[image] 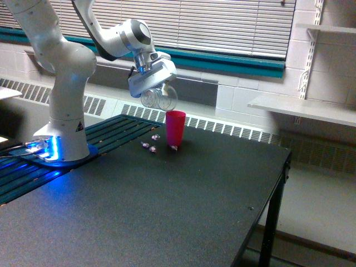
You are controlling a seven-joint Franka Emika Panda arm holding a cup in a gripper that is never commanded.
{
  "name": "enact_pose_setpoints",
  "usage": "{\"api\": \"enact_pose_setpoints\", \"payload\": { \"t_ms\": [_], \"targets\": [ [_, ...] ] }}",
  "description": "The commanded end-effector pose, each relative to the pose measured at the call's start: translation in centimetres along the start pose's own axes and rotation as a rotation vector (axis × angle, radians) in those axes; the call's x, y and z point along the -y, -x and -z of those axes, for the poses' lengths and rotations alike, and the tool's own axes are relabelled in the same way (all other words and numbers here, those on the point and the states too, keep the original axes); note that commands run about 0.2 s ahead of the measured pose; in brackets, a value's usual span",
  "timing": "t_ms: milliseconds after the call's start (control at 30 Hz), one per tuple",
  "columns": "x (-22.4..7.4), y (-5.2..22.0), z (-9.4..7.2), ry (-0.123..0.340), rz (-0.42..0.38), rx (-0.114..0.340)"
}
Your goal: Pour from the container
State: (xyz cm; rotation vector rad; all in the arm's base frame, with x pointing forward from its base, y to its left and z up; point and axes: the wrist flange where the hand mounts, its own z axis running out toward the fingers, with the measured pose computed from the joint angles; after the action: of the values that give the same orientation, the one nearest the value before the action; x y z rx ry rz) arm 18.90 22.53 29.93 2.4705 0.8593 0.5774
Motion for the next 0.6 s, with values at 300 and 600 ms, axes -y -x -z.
{"api": "enact_pose_setpoints", "payload": {
  "t_ms": [300,600],
  "targets": [
    [-2.2,-1.4,0.7,-0.012,-0.114,-0.027],
    [-3.6,-2.2,1.1,-0.021,-0.148,-0.051]
  ]
}}
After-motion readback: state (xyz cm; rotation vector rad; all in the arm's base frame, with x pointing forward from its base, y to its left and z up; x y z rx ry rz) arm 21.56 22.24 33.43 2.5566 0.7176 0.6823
